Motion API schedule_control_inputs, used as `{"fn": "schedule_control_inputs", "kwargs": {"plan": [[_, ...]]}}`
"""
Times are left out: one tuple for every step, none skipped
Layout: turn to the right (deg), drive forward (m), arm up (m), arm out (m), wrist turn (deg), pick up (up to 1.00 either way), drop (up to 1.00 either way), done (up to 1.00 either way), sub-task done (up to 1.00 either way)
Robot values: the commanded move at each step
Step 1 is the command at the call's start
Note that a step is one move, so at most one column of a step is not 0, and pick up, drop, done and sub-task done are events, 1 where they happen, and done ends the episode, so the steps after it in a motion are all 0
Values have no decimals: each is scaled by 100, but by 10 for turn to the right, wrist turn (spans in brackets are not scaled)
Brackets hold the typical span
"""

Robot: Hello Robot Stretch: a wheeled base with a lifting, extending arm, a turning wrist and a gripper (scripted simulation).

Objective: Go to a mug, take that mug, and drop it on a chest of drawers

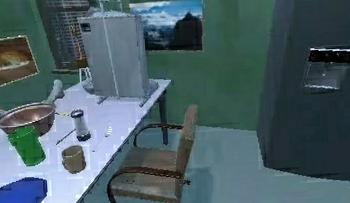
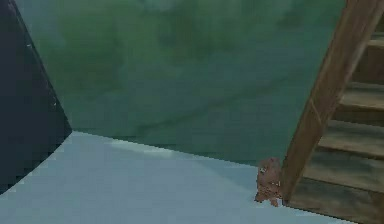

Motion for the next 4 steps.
{"fn": "schedule_control_inputs", "kwargs": {"plan": [[-450, 0, 0, 0, 0, 0, 0, 0, 0], [-450, 0, 0, 0, 0, 0, 0, 0, 0], [-270, 0, 0, 0, 0, 0, 0, 0, 0], [450, 0, 0, 0, 0, 0, 0, 0, 0]]}}
